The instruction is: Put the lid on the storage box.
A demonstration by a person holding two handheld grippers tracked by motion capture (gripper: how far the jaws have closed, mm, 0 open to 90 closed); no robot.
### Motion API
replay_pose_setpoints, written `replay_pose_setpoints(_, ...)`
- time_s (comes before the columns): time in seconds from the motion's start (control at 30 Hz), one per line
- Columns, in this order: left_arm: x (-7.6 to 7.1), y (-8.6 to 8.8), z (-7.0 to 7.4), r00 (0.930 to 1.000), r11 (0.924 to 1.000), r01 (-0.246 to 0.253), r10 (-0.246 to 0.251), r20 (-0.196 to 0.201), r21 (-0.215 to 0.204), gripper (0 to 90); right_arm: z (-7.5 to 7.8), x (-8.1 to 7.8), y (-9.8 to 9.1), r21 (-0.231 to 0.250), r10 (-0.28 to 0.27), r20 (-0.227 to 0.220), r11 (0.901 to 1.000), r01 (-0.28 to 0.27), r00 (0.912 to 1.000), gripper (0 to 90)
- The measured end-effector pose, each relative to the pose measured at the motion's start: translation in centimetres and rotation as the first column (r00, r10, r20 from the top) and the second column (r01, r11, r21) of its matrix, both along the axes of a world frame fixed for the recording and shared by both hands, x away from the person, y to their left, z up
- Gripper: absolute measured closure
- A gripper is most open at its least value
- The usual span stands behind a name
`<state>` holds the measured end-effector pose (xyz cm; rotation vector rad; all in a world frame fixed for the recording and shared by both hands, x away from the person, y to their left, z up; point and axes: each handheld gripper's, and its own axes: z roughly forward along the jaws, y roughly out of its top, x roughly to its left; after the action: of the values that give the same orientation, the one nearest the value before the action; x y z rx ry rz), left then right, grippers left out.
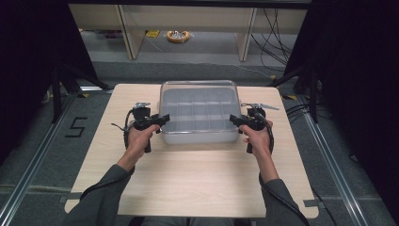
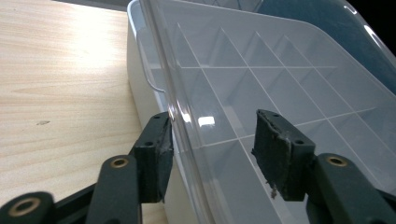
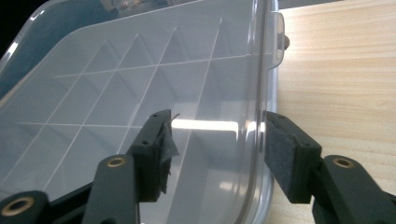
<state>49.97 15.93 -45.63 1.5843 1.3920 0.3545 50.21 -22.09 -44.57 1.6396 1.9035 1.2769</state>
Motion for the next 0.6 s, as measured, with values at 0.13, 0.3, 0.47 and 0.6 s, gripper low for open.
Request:
replay_pose_setpoints(0.13,0.08,-0.03,-0.38,0.9998,0.9979,0.013,-0.014,0.015,0.064,49.6,0.19,-0.14,0.31,0.049,-0.034,-0.020,0.9982,0.035,0.9992,41.3)
replay_pose_setpoints(0.3,0.05,-0.24,-0.21,0.9997,0.9962,0.019,-0.020,0.011,0.085,50.5,0.15,0.14,0.23,-0.009,-0.015,-0.005,0.9998,0.015,0.9999,40.8)
replay_pose_setpoints(0.47,0.16,-0.05,-0.26,0.9997,0.9971,0.025,-0.026,0.003,0.072,50.6,0.39,0.01,0.42,0.032,-0.042,-0.040,0.9985,0.043,0.9983,41.4)
replay_pose_setpoints(0.6,0.22,0.02,-0.38,0.9997,0.9977,0.025,-0.025,-0.001,0.063,50.7,0.34,0.22,-0.01,-0.035,-0.042,-0.001,0.9985,0.042,0.9991,39.3)
